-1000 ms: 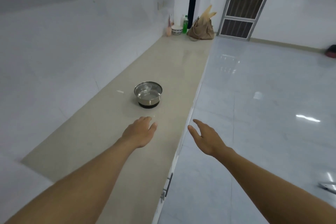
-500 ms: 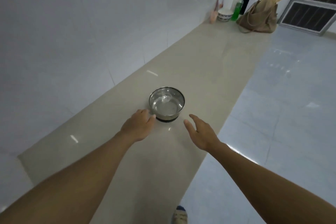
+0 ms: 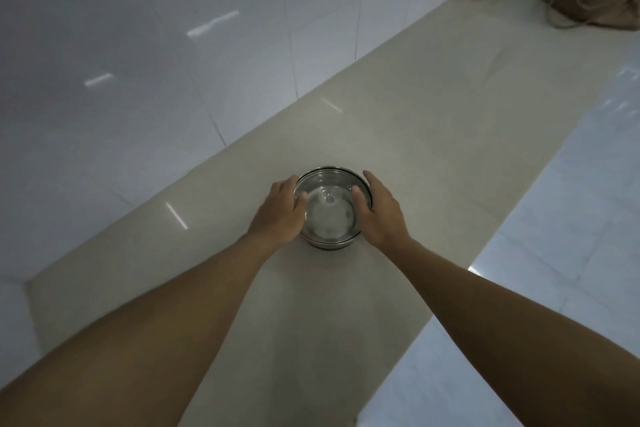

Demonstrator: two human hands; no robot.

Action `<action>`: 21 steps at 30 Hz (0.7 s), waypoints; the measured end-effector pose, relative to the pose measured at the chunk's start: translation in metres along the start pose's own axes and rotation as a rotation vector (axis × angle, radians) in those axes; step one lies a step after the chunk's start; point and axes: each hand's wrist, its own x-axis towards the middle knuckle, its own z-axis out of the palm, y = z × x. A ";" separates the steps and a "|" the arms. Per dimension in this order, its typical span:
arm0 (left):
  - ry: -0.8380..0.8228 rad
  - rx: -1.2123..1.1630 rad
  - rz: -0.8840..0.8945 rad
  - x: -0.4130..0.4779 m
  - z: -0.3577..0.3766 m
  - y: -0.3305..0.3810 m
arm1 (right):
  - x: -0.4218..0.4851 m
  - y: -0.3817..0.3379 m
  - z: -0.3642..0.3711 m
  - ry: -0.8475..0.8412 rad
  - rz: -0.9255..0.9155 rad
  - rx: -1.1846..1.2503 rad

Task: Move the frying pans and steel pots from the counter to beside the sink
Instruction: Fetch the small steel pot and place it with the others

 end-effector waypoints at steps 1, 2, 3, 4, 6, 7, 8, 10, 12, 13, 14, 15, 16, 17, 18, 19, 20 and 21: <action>0.010 -0.017 0.013 0.004 0.004 0.000 | 0.004 0.001 0.003 0.005 -0.015 0.006; 0.019 -0.034 0.020 0.008 0.008 0.000 | 0.008 0.002 0.006 0.006 -0.028 0.011; 0.026 -0.054 0.021 0.011 0.012 0.000 | 0.011 0.004 0.009 0.003 -0.033 0.016; 0.031 -0.081 0.016 0.013 0.017 -0.001 | 0.013 0.005 0.012 -0.005 -0.028 0.024; 0.046 -0.148 0.016 0.015 0.025 -0.002 | 0.014 0.008 0.016 -0.014 -0.012 0.052; 0.058 -0.178 0.028 0.016 0.028 -0.004 | 0.014 0.009 0.019 -0.010 -0.007 0.073; 0.068 -0.201 0.041 0.016 0.031 -0.005 | 0.013 0.010 0.020 -0.005 -0.008 0.096; 0.087 -0.232 0.047 0.015 0.034 -0.008 | 0.011 0.011 0.022 -0.001 -0.020 0.138; 0.122 -0.275 0.038 0.011 0.036 -0.009 | 0.009 0.011 0.023 -0.008 -0.045 0.169; 0.140 -0.303 0.034 0.008 0.037 -0.009 | 0.007 0.011 0.023 -0.012 -0.050 0.181; 0.156 -0.326 0.039 0.005 0.037 -0.008 | 0.005 0.012 0.024 -0.015 -0.047 0.195; 0.171 -0.341 0.056 0.001 0.037 -0.007 | 0.002 0.012 0.024 -0.019 -0.044 0.211; 0.183 -0.353 0.078 -0.004 0.036 -0.008 | -0.001 0.012 0.024 -0.022 -0.040 0.227; 0.188 -0.362 0.092 -0.009 0.035 -0.009 | -0.005 0.012 0.025 -0.025 -0.035 0.241; 0.187 -0.365 0.091 -0.013 0.034 -0.011 | -0.009 0.012 0.027 -0.027 -0.032 0.250; 0.181 -0.360 0.077 -0.018 0.032 -0.013 | -0.013 0.011 0.028 -0.029 -0.030 0.255; 0.179 -0.351 0.061 -0.024 0.031 -0.015 | -0.018 0.010 0.030 -0.032 -0.031 0.257; 0.180 -0.341 0.049 -0.030 0.029 -0.017 | -0.023 0.009 0.032 -0.038 -0.033 0.257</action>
